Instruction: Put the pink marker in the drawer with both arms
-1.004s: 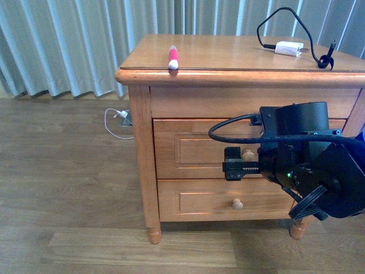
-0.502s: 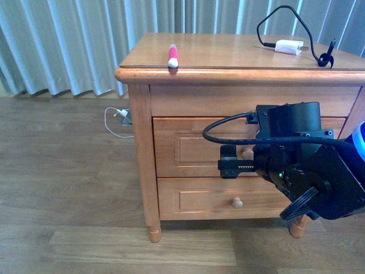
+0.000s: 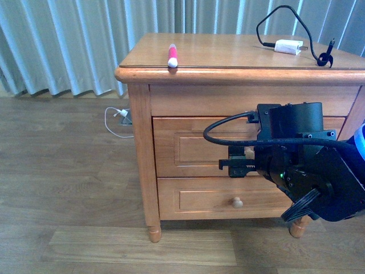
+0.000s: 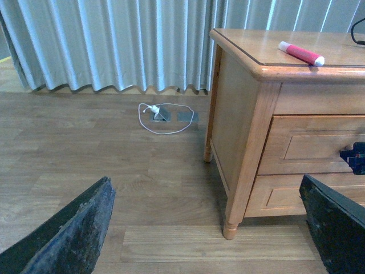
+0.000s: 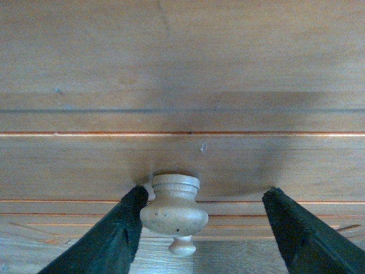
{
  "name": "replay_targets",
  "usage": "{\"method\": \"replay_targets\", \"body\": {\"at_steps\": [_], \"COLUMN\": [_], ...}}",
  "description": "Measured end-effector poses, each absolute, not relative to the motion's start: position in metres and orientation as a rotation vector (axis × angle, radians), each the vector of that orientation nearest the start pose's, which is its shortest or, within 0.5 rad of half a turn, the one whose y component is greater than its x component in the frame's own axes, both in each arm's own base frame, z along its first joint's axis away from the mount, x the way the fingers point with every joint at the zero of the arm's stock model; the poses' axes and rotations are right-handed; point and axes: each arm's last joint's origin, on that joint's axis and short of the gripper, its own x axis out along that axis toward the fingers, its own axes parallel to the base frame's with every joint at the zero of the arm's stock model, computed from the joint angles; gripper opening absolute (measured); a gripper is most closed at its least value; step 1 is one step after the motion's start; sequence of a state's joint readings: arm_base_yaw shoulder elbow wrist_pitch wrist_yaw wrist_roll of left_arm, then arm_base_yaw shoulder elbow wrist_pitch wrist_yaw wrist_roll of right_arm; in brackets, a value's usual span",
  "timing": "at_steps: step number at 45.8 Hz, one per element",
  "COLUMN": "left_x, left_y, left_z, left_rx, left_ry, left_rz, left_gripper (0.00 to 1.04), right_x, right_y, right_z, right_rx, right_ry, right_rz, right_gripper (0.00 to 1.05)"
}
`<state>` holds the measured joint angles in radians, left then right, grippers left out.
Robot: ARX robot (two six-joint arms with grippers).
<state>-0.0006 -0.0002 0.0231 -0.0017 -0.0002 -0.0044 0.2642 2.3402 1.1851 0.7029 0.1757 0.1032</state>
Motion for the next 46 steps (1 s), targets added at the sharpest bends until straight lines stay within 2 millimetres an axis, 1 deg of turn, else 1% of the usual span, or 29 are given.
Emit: {"method": "replay_targets", "body": {"at_steps": [2, 3, 4, 5, 9, 10, 11, 19, 30, 35, 42, 46], "left_x": [0.096, 0.096, 0.096, 0.096, 0.096, 0.096, 0.096, 0.096, 0.096, 0.096, 0.096, 0.096], "left_y": [0.0, 0.0, 0.0, 0.0, 0.0, 0.0, 0.0, 0.0, 0.0, 0.0, 0.0, 0.0], "left_z": [0.171, 0.171, 0.171, 0.171, 0.171, 0.171, 0.171, 0.171, 0.171, 0.171, 0.171, 0.171], "left_rx": [-0.005, -0.005, -0.005, -0.004, -0.004, -0.004, -0.004, -0.004, -0.004, -0.004, -0.004, -0.004], "left_ry": [-0.022, -0.022, -0.022, -0.022, -0.022, -0.022, -0.022, -0.022, -0.022, -0.022, -0.022, -0.022], "left_rz": [0.0, 0.0, 0.0, 0.0, 0.0, 0.0, 0.0, 0.0, 0.0, 0.0, 0.0, 0.0], "left_gripper": [0.99, 0.99, 0.99, 0.99, 0.99, 0.99, 0.99, 0.99, 0.99, 0.99, 0.99, 0.99], "right_x": [0.43, 0.43, 0.429, 0.429, 0.428, 0.428, 0.427, 0.42, 0.394, 0.378, 0.341, 0.33], "right_y": [0.111, 0.111, 0.111, 0.111, 0.112, 0.112, 0.111, 0.109, 0.104, 0.102, 0.095, 0.092], "right_z": [0.051, 0.051, 0.051, 0.05, 0.05, 0.049, 0.05, 0.054, 0.06, 0.063, 0.067, 0.068], "right_rx": [0.002, 0.004, 0.004, 0.005, 0.014, 0.018, 0.023, 0.047, 0.084, 0.093, 0.102, 0.099], "right_ry": [0.446, 0.447, 0.447, 0.449, 0.452, 0.455, 0.457, 0.498, 0.576, 0.615, 0.672, 0.687], "right_rz": [0.064, 0.067, 0.067, 0.069, 0.083, 0.084, 0.085, 0.093, 0.096, 0.101, 0.137, 0.146], "right_gripper": [0.57, 0.52, 0.5, 0.45, 0.31, 0.27, 0.25, 0.24, 0.24, 0.24, 0.24, 0.24]}}
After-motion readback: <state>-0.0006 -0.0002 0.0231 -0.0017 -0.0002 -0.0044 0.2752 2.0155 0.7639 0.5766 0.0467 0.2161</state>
